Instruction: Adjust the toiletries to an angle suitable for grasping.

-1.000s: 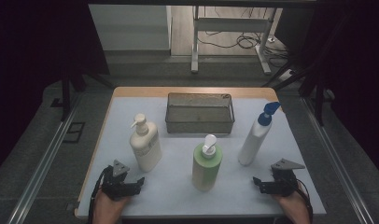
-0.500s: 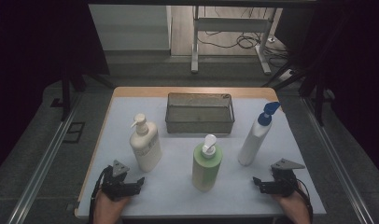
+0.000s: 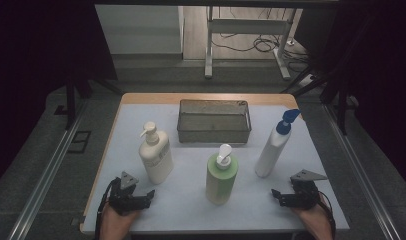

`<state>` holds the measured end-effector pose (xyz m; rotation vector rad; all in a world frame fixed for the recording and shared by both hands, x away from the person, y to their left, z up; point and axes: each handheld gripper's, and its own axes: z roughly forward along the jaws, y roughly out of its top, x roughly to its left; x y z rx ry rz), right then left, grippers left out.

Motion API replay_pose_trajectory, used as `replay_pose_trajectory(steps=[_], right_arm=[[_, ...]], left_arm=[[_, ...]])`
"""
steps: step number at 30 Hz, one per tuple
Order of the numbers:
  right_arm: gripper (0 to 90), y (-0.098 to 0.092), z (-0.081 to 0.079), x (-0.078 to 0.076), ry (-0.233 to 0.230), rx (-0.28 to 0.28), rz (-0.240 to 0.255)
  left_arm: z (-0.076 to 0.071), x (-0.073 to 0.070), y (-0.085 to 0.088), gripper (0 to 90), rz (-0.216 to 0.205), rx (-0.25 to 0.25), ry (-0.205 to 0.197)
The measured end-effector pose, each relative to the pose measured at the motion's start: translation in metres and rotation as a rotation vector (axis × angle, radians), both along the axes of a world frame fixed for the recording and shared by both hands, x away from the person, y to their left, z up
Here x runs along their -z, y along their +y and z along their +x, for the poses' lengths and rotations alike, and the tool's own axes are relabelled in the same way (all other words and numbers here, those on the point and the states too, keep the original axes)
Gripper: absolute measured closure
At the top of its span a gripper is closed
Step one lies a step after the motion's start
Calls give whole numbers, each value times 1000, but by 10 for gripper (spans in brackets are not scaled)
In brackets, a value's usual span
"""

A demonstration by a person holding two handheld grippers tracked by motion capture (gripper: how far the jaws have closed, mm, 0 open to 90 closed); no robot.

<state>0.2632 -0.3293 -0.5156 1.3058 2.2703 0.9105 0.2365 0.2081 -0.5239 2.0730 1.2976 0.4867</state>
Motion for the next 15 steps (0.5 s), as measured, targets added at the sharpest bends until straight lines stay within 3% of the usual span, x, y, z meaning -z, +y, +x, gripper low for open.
replay_pose_trajectory(steps=[8,15], right_arm=[[285,-1,-1,-5,14,-9,19],[303,1,1,-10,9,-2,55]], left_arm=[[0,0,0,127,2,1,-2],[0,0,0,127,1,1,-2]])
